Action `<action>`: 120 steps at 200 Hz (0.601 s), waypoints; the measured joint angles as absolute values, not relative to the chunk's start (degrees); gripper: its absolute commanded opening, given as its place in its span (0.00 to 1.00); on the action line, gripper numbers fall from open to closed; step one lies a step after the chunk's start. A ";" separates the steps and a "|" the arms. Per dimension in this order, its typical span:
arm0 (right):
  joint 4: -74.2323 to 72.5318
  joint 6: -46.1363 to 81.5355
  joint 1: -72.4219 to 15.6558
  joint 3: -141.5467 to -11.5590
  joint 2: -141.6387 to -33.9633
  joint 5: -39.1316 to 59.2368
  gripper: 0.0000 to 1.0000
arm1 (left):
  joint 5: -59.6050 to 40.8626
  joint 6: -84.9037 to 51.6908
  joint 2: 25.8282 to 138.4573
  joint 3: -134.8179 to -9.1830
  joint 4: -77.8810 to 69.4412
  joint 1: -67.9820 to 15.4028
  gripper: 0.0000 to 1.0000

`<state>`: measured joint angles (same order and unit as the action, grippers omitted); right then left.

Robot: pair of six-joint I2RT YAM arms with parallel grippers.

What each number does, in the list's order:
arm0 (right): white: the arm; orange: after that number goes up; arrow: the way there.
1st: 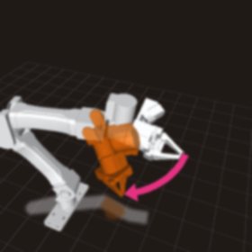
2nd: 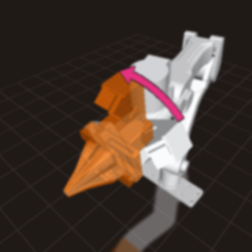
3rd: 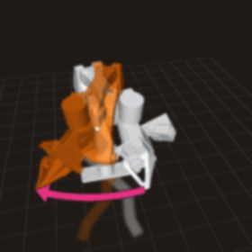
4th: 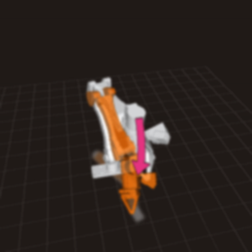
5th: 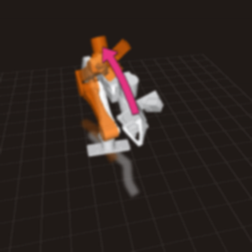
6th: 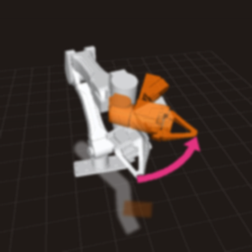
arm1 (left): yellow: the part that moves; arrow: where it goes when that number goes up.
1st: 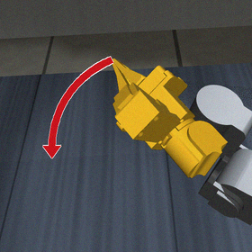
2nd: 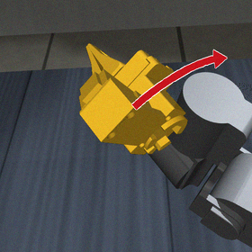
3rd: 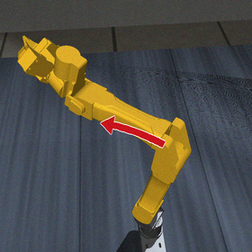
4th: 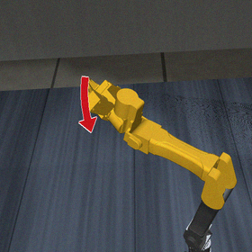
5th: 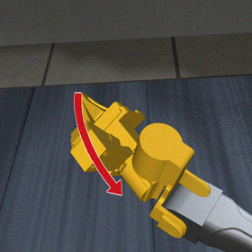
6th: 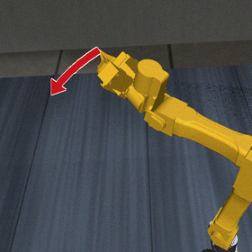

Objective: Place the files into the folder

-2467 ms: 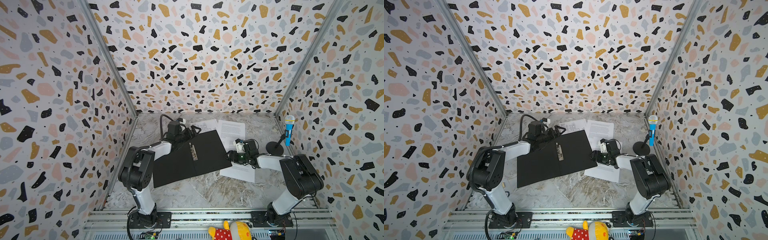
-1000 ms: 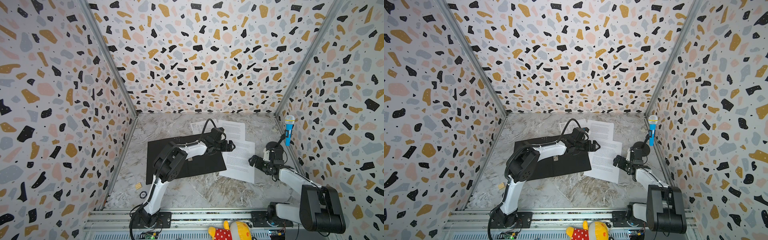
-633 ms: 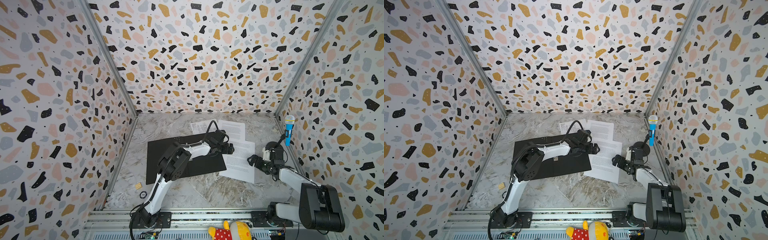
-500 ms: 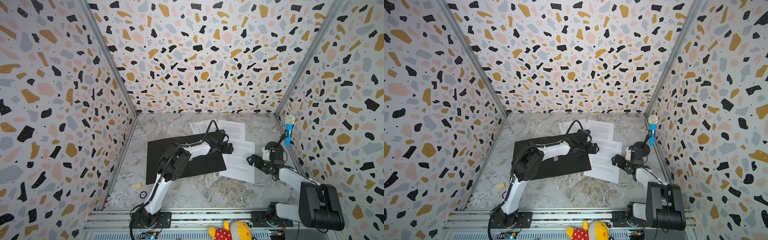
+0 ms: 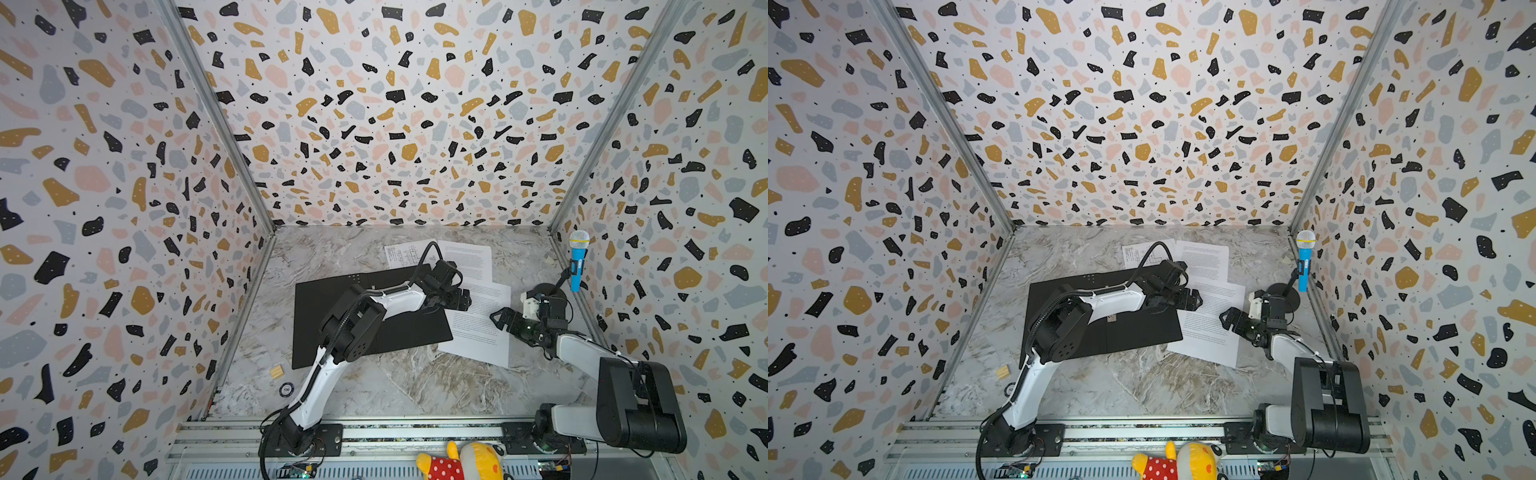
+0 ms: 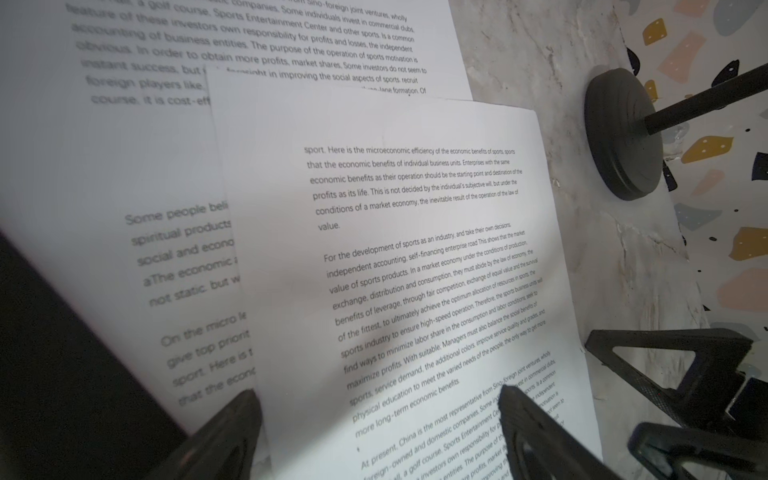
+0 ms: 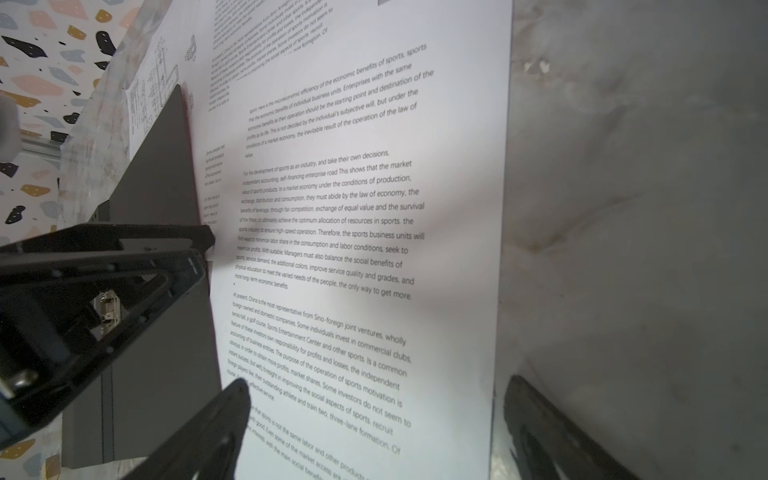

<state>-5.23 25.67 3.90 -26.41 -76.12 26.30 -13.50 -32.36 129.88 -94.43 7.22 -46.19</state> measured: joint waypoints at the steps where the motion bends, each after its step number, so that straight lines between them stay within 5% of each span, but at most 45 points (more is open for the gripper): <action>1: -5.26 25.67 3.90 -26.41 -76.14 26.39 0.96 | -13.54 -32.36 129.88 -94.43 7.22 -46.19 0.91; 120: -9.76 27.88 4.08 -25.47 -78.61 34.96 0.93 | -20.99 -36.34 129.91 -93.03 2.81 -46.37 0.91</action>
<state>-9.76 27.88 4.08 -25.47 -78.61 34.96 -20.99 -36.34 129.91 -93.03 2.81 -46.37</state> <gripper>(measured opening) 0.931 0.908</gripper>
